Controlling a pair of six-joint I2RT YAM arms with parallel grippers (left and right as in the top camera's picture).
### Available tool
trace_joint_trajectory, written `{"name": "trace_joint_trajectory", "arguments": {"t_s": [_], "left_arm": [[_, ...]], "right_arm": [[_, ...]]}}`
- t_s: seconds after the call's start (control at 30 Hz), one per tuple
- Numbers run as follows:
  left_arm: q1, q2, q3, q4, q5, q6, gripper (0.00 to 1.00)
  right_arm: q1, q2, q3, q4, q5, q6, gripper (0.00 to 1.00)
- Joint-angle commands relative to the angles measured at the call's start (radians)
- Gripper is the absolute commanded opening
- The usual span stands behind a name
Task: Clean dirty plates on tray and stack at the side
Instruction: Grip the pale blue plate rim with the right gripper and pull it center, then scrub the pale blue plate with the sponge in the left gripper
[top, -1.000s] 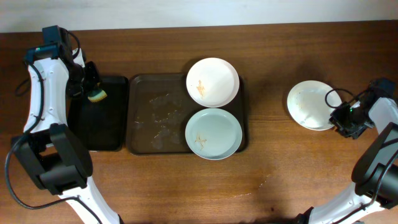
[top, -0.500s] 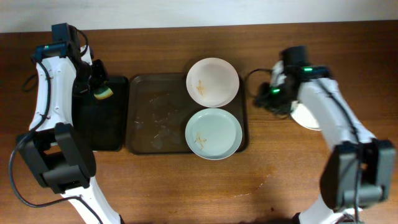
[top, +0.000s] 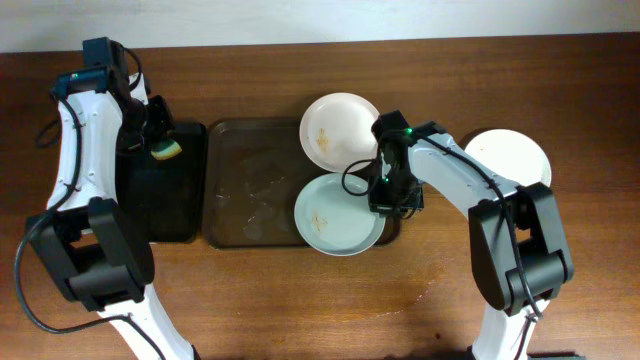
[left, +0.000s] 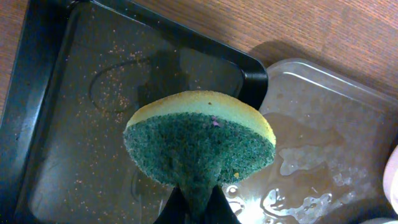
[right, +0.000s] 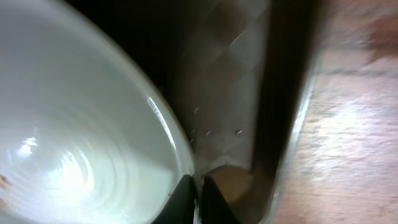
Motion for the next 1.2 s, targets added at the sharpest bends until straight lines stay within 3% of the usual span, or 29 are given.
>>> {"name": "trace_joint_trajectory", "arguments": {"t_s": [0.0,0.07,0.2,0.37,0.47,0.57,0.63,0.67,0.87,1.03,1.17], "left_arm": [[0.000,-0.009,0.001,0.002,0.004,0.016,0.01],[0.000,-0.009,0.001,0.002,0.004,0.016,0.01],[0.000,-0.009,0.001,0.001,0.004,0.016,0.01],[-0.003,-0.009,0.001,0.001,0.004,0.016,0.01],[-0.012,-0.009,0.001,-0.003,0.004,0.016,0.01],[-0.018,-0.009,0.001,-0.006,0.004,0.016,0.01],[-0.023,-0.009,0.001,-0.023,0.005,0.016,0.01],[-0.029,-0.009,0.001,-0.034,0.004,0.017,0.01],[-0.125,-0.009,0.001,-0.095,0.004,0.040,0.01],[-0.211,-0.009,-0.033,-0.114,-0.008,0.110,0.01],[-0.237,-0.009,-0.212,0.080,-0.007,0.159,0.01]], "right_arm": [[0.043,0.006,-0.015,-0.002,-0.055,0.006,0.04],[0.092,0.005,-0.006,0.076,-0.133,0.006,0.04],[0.169,0.005,0.040,0.121,-0.081,0.068,0.04],[0.207,0.026,0.043,0.424,-0.061,0.299,0.04],[0.273,0.058,0.043,0.490,0.069,0.423,0.04],[0.315,0.077,0.043,0.499,0.077,0.456,0.04],[0.315,0.077,0.043,0.499,0.090,0.456,0.28],[0.309,0.077,0.043,0.504,0.104,0.455,0.30],[0.302,0.106,0.043,0.586,0.097,0.455,0.04],[0.260,0.124,0.043,0.568,0.010,0.447,0.04],[0.249,0.124,0.043,0.546,-0.006,0.424,0.04]]}}
